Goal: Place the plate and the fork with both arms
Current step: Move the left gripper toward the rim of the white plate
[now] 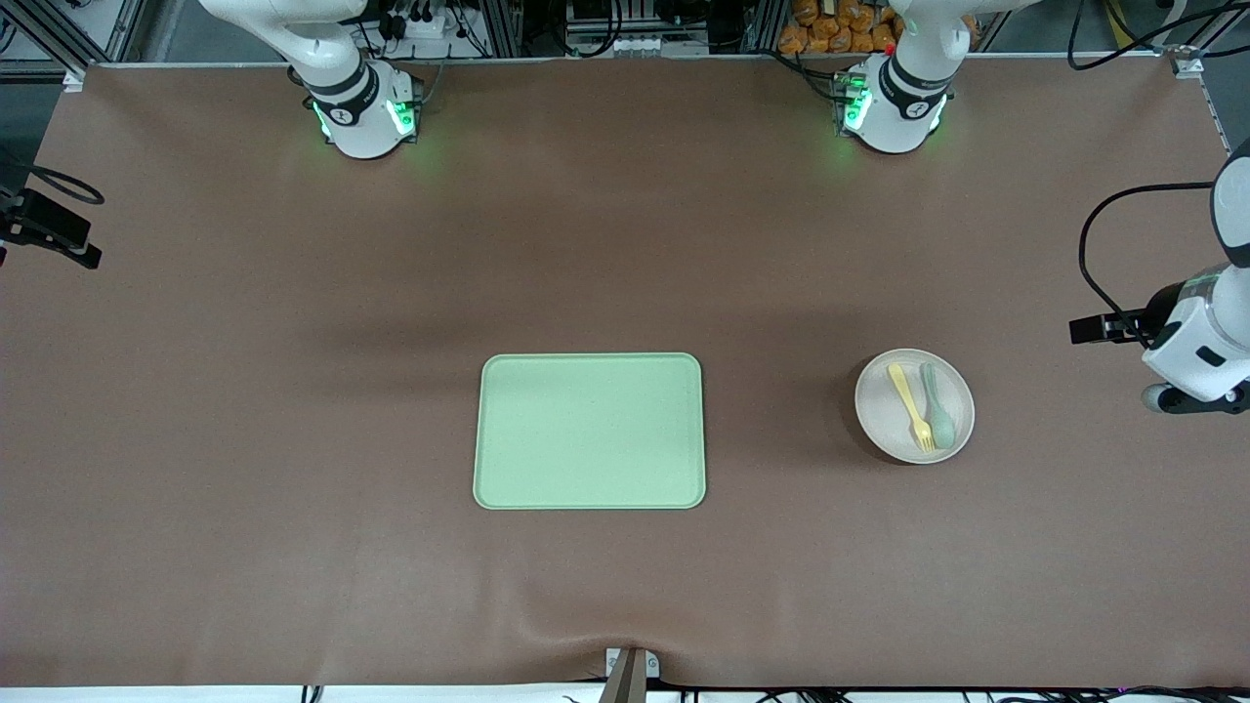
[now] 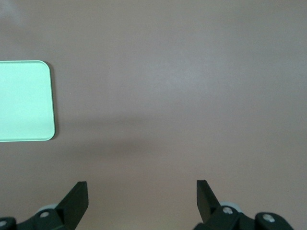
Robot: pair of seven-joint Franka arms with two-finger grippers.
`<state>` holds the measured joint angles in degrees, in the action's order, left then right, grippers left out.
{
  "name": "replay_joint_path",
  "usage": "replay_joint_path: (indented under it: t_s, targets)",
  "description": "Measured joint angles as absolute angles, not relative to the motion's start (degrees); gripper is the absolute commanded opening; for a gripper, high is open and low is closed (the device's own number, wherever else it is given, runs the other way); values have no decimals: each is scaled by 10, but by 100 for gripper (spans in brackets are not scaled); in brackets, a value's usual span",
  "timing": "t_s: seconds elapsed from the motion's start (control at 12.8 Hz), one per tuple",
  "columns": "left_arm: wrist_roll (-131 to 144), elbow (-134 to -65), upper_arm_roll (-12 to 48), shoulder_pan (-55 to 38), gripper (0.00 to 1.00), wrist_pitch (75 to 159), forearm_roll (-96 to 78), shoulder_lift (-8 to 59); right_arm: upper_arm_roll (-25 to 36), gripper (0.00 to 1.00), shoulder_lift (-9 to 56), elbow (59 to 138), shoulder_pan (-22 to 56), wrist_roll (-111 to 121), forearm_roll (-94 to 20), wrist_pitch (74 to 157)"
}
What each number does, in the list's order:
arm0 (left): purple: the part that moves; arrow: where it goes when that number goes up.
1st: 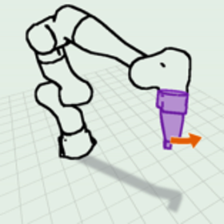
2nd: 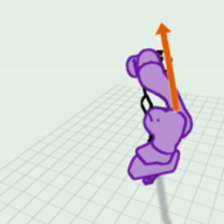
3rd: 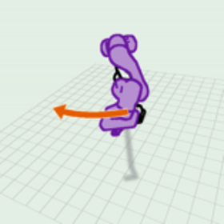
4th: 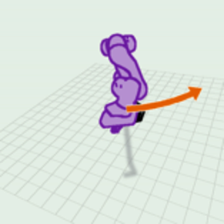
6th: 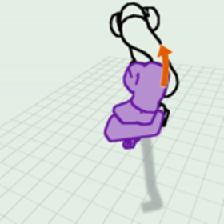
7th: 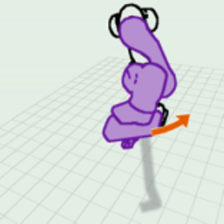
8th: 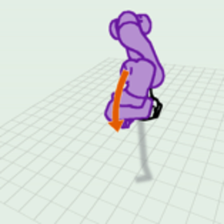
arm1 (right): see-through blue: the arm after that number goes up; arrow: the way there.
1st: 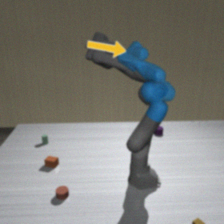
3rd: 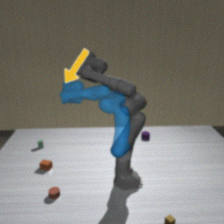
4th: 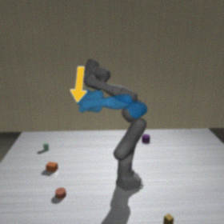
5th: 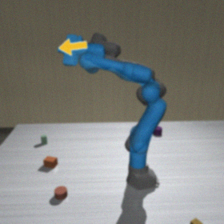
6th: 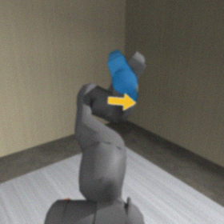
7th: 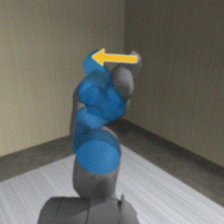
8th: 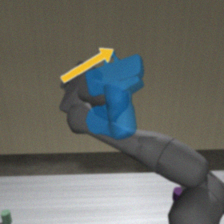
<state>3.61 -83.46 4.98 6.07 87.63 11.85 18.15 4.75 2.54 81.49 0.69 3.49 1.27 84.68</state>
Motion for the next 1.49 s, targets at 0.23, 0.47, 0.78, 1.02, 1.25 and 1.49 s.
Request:
replay_joint_path:
  t_s: [0.23,0.47,0.78,1.02,1.25,1.49]
  targets:
    - [35,-838,49,111,100,931,119,232,48,100,26,815,7,35,13,847]
    - [35,-838,49,145,100,993,119,295,48,100,26,815,7,35,13,847]
    - [35,-836,57,142,100,998,117,314,48,100,26,815,7,35,13,846]
    - [35,-838,67,138,100,998,68,320,48,100,26,815,7,35,13,846]
    - [34,-857,67,139,100,999,20,321,48,100,26,815,7,35,13,846]
    - [34,-907,79,139,100,1047,17,321,49,100,27,815,6,35,13,846]
